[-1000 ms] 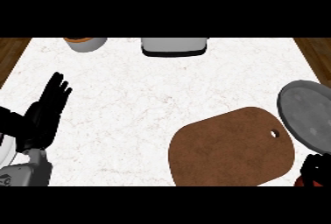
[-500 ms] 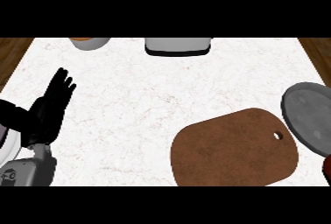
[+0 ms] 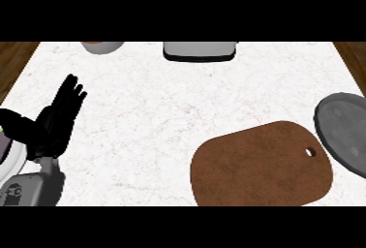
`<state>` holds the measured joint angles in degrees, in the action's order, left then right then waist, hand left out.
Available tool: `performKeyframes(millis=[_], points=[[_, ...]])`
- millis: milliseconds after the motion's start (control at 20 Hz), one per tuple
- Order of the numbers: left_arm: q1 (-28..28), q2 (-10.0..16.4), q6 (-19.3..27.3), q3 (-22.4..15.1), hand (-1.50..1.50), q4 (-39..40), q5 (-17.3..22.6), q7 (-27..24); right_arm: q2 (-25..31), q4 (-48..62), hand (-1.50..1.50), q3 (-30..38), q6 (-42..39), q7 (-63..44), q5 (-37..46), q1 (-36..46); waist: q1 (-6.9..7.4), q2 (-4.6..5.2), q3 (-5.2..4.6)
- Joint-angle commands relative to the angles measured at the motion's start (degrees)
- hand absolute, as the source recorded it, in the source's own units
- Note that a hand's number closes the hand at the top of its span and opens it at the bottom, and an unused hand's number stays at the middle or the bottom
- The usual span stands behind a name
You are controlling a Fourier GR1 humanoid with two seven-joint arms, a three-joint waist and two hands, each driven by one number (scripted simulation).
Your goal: Pick the bell pepper from the cutting board and place it in the pan
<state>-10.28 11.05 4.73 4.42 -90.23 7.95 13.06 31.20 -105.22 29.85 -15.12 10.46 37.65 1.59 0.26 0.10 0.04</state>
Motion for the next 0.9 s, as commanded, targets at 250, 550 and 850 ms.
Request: performKeyframes(millis=[250,550,850], points=[[0.9,-1.6,1.2,-1.5,0.00,-0.7,-2.4,-1.0,6.5,36.3,1.50,0.6,9.8,20.1,2.0,10.8,1.16,0.27,0.09],[0.0,0.0,-0.9,0.1,0.00,-2.1,0.1,2.7,6.2,54.6,1.50,-4.1,15.9,29.6,5.3,19.6,1.25,0.32,0.08],[-0.2,-1.7,-0.5,-1.0,0.00,0.3,-1.3,0.3,5.7,70.9,1.50,-4.5,21.7,28.9,9.2,24.7,1.18,0.47,0.09]])
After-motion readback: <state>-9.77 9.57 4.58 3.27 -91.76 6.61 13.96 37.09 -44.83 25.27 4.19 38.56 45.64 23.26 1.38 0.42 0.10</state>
